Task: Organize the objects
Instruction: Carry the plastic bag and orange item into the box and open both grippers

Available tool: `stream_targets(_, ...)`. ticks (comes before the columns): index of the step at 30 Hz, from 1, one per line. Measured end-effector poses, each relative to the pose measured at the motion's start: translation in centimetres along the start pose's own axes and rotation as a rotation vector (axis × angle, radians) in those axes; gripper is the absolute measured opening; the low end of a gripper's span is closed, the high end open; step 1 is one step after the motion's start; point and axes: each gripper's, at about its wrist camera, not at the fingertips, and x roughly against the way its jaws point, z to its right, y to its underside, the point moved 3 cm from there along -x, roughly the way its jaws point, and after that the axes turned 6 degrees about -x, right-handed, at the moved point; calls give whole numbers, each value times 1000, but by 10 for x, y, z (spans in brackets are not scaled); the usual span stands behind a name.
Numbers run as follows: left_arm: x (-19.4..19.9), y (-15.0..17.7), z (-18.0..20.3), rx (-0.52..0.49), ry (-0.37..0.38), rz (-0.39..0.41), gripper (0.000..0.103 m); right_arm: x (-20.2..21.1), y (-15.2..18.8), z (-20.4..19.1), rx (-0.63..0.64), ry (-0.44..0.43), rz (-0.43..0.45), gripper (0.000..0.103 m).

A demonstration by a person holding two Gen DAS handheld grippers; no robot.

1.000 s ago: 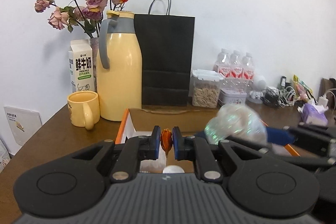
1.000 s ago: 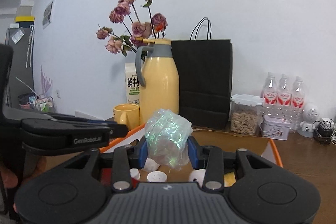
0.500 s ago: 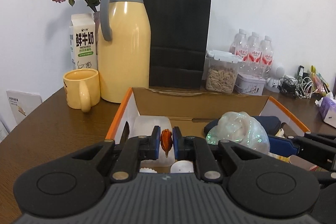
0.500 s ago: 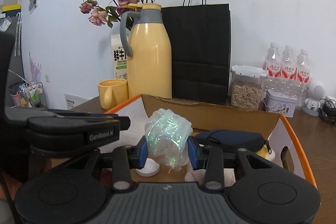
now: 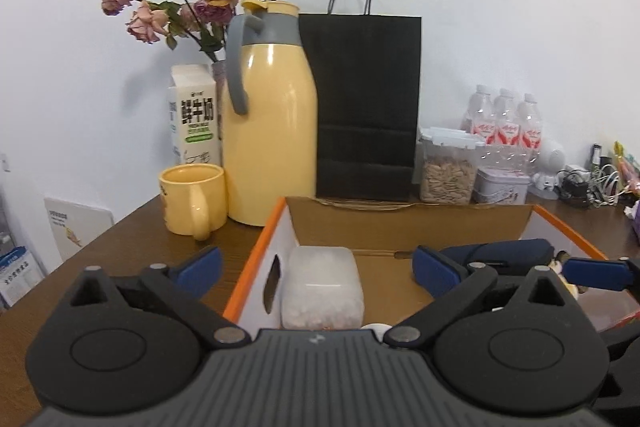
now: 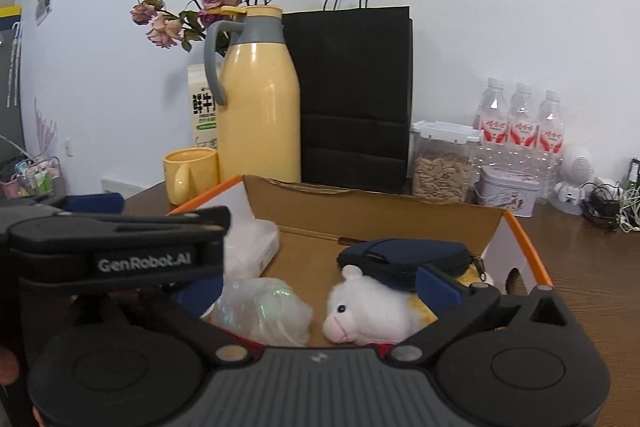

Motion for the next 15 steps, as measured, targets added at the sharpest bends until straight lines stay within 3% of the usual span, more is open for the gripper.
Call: stream_targets(15,17,1,-8,23,10,20,103,22,0,4,10,19,33,103)
